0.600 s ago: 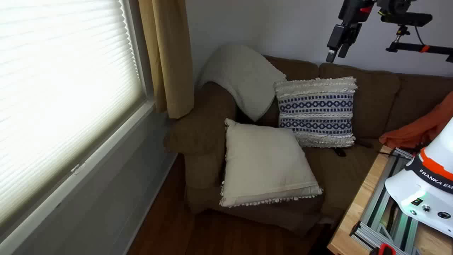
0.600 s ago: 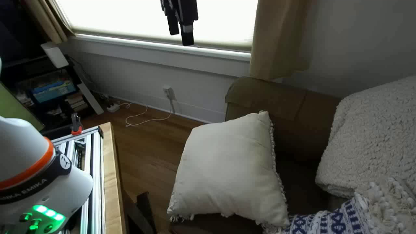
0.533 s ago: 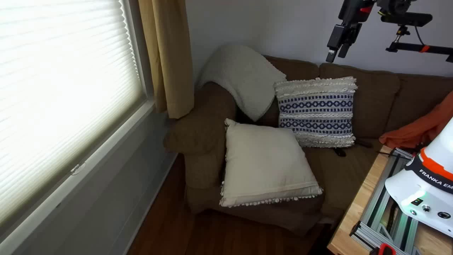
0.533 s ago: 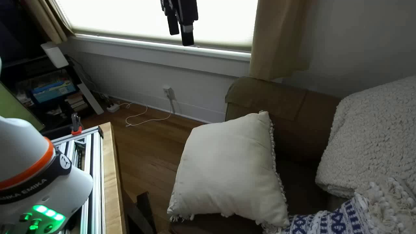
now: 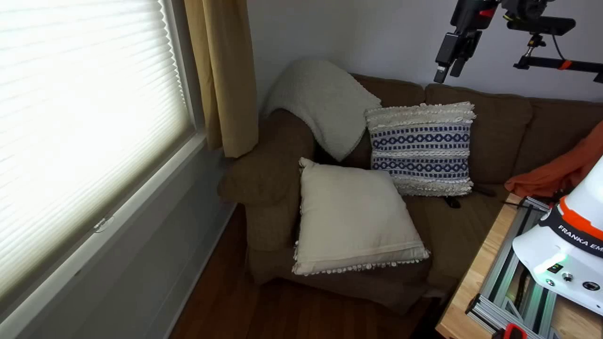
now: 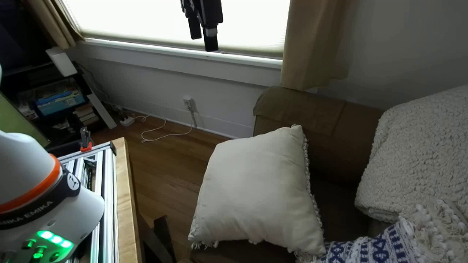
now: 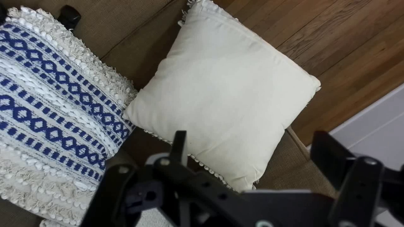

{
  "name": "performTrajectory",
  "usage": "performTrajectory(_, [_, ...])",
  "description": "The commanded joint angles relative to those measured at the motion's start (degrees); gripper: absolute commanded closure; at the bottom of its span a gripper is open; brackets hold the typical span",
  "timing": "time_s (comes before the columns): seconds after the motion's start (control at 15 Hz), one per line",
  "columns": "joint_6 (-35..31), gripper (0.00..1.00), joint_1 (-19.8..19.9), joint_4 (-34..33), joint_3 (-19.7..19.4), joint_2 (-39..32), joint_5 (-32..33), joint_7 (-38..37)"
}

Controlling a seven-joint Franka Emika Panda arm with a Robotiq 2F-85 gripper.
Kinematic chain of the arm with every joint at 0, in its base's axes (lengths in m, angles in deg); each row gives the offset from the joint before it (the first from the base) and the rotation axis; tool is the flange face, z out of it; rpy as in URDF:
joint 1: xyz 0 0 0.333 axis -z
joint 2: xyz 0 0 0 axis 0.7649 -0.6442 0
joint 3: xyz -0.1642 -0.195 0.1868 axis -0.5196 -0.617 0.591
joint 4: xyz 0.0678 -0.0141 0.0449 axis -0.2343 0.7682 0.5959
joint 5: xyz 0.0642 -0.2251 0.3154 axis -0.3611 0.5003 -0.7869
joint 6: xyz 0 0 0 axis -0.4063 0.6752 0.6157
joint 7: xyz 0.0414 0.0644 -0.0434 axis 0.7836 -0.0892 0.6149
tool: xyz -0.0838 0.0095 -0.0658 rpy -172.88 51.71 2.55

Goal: Pick the pillow at the left cushion boxing of the chair and move it forward next to the blue and white pillow

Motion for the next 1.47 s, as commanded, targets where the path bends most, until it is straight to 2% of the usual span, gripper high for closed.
performTrajectory(0.0, [0.1,0.00,0.1,-0.1,0.1,0.0,-0.1,0.0])
performTrajectory(0.73, [0.1,0.00,0.1,-0.1,0.1,0.0,-0.1,0.0])
performTrajectory(0.87, [0.2,0.00,-1.2,-2.5,2.7,-3.4,1.6,-0.1])
performTrajectory(1.2, [-1.6,0.00,-5.3,-8.2,12.5,-12.4,4.6,-5.6])
performTrajectory(1.4, [-1.7,0.00,-6.3,-11.3,19.1,-19.6,8.6,-17.7])
